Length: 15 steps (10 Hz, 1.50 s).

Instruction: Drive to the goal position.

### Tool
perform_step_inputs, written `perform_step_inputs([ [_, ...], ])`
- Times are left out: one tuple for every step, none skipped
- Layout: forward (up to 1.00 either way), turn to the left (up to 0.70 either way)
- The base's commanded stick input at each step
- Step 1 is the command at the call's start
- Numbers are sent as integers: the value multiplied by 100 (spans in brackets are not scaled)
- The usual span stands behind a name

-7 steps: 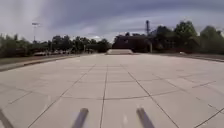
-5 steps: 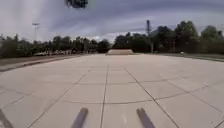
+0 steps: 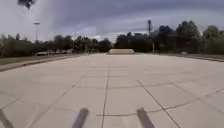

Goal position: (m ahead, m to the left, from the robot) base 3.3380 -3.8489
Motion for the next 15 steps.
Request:
perform_step_inputs([
  [50,0],
  [50,0],
  [50,0],
  [50,0],
  [50,0],
  [50,0],
  [50,0],
  [50,0],
  [50,0],
  [50,0],
  [50,0],
  [50,0],
  [50,0],
  [50,0],
  [50,0],
])
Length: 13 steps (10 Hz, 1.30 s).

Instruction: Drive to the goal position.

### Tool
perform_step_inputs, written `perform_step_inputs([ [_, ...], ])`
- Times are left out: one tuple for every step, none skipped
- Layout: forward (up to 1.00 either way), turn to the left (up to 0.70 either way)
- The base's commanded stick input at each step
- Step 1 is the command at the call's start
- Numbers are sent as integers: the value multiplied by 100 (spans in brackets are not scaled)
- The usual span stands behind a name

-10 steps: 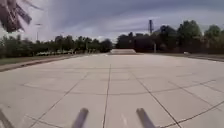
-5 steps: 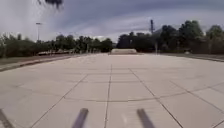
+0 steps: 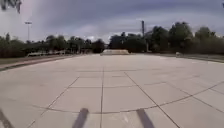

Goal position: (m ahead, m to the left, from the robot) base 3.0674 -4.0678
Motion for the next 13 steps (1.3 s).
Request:
perform_step_inputs([
  [50,0],
  [50,0],
  [50,0],
  [50,-15],
  [50,-50],
  [50,-50],
  [50,-19],
  [50,0],
  [50,0],
  [50,0],
  [50,0],
  [50,0],
  [50,0],
])
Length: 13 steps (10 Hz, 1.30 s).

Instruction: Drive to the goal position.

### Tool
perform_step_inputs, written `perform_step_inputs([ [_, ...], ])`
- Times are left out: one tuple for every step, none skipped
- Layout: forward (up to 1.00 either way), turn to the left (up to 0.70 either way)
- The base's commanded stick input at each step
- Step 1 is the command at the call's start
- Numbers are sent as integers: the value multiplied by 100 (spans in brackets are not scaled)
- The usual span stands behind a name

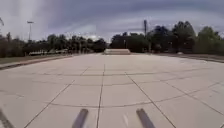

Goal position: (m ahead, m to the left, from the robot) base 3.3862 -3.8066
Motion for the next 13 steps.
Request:
perform_step_inputs([
  [50,0],
  [50,0],
  [50,0],
  [50,0],
  [50,0],
  [50,0],
  [50,0],
  [50,0],
  [50,0],
  [50,0],
  [50,0],
  [50,0],
  [50,0],
])
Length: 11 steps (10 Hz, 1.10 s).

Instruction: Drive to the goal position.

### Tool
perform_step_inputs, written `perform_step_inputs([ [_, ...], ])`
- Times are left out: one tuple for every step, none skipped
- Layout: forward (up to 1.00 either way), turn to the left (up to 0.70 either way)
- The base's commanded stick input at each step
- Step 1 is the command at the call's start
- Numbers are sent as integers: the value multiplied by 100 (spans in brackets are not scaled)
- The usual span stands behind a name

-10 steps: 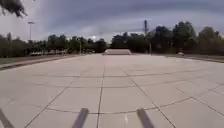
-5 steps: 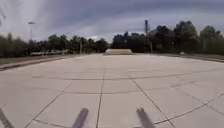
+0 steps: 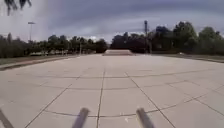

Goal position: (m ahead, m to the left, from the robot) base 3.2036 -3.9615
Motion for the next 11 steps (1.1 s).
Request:
perform_step_inputs([
  [50,0],
  [50,0],
  [50,0],
  [50,0],
  [50,0],
  [50,0],
  [50,0],
  [50,0],
  [50,0],
  [50,0],
  [50,0],
])
